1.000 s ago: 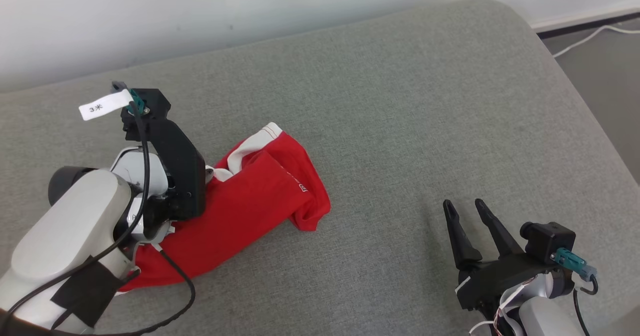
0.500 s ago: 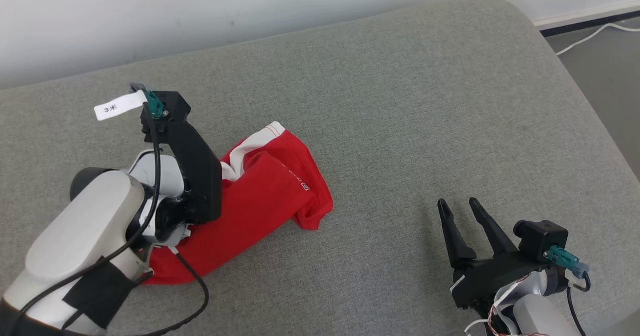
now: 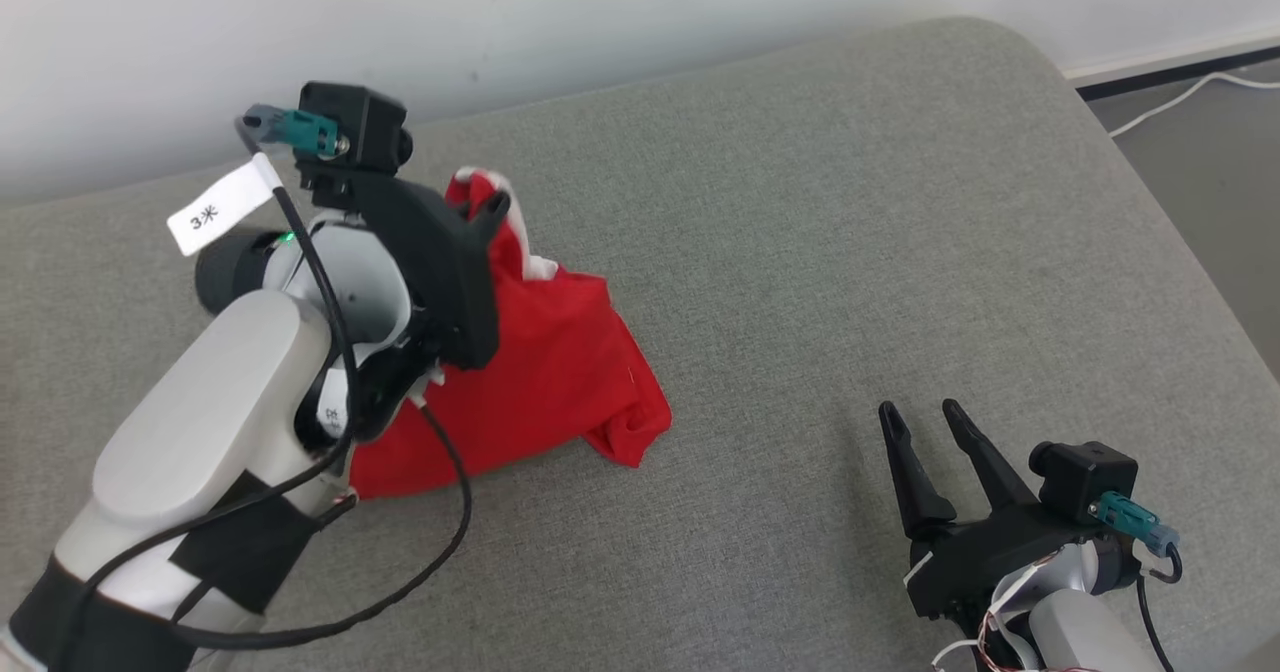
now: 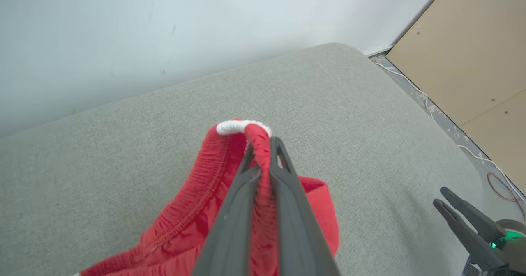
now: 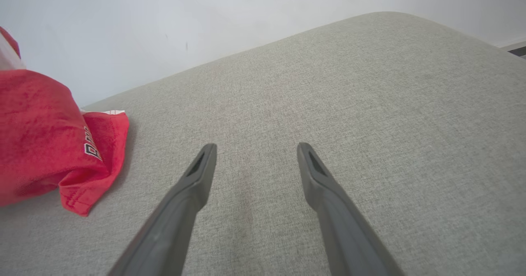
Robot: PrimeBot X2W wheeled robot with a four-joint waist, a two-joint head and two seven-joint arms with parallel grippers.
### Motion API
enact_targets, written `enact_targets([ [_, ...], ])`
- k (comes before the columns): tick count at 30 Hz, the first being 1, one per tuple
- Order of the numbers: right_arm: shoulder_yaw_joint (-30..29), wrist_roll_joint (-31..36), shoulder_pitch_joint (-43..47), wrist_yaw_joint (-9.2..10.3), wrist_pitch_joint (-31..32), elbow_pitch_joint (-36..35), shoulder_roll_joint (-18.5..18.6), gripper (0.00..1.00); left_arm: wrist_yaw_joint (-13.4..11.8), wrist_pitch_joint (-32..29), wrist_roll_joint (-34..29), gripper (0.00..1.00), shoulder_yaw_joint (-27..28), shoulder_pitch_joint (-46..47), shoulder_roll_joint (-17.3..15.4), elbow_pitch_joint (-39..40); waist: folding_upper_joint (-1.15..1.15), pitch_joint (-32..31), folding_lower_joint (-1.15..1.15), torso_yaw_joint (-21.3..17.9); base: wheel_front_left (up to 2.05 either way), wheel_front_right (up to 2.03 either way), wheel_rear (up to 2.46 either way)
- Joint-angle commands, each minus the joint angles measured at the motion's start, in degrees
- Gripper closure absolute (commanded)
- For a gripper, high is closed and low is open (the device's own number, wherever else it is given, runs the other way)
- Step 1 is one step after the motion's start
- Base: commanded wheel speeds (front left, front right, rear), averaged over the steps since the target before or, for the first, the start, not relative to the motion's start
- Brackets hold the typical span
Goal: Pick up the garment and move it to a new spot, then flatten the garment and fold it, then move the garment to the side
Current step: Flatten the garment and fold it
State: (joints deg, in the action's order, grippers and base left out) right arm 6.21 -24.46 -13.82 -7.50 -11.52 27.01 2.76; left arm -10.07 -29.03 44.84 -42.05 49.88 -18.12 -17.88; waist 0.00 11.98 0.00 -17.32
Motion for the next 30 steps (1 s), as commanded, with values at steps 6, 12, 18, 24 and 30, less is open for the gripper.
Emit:
enact_targets([
  [6,-0.79,1.08,0.87,0.02,0.77,-0.42,0.24,0.00,3.90,8.96,-2.08,1.00,0.27,3.77,3.00,2.13,0.00,-2.35,0.00,1.49,0.00,0.00,0.00],
  [12,-1.85,1.79,1.75,0.02,1.42,-1.02,0.25,0.00,6.14,15.87,-3.48,1.00,0.77,6.10,5.06,6.64,0.00,-3.77,0.00,3.62,0.00,0.00,0.00],
  [18,-1.57,1.86,2.51,0.02,2.21,-1.89,0.25,0.00,7.24,18.76,-4.74,1.00,0.39,8.68,6.70,9.24,0.00,-5.00,0.00,5.55,0.00,0.00,0.00],
  [24,-2.04,1.60,3.01,0.02,2.26,-2.26,0.23,0.00,6.05,16.62,-3.21,1.00,-0.59,5.64,6.74,8.00,0.00,-5.38,0.00,7.03,0.00,0.00,0.00],
  [30,-3.36,2.13,3.71,0.02,2.49,-2.84,0.23,0.00,4.10,13.85,-1.12,1.00,-1.36,-1.22,4.12,8.50,0.00,-4.64,0.00,9.09,0.00,0.00,0.00],
])
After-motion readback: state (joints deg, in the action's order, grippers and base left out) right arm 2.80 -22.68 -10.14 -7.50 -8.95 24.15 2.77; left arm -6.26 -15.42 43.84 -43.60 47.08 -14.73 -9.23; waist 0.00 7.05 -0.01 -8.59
